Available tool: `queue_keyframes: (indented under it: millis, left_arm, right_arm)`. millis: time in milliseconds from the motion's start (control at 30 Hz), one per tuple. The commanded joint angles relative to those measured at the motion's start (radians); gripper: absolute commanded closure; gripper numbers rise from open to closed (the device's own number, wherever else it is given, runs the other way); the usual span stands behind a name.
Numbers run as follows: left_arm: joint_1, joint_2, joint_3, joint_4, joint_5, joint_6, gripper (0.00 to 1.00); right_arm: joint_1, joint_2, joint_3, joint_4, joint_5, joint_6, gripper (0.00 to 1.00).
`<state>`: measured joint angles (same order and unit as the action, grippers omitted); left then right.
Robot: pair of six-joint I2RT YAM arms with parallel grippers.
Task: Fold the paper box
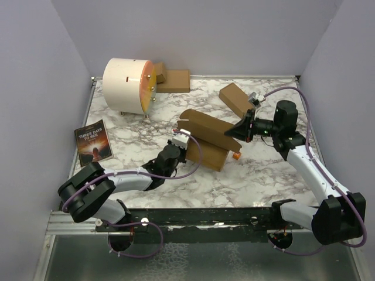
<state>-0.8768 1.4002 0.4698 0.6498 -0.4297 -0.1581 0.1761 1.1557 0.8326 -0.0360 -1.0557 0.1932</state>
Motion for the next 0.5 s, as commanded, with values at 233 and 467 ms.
queue_keyframes:
  millis: [233, 467]
  left_arm:
    - [0.013, 0.016, 0.004, -0.034, -0.023, -0.011, 0.8]
    - [0.02, 0.009, -0.008, -0.032, -0.009, -0.032, 0.8]
  right_arm:
    - [0.003, -0.022, -0.01, 0.051, -0.01, -0.018, 0.99]
    - [0.003, -0.023, -0.013, 0.05, -0.009, -0.021, 0.99]
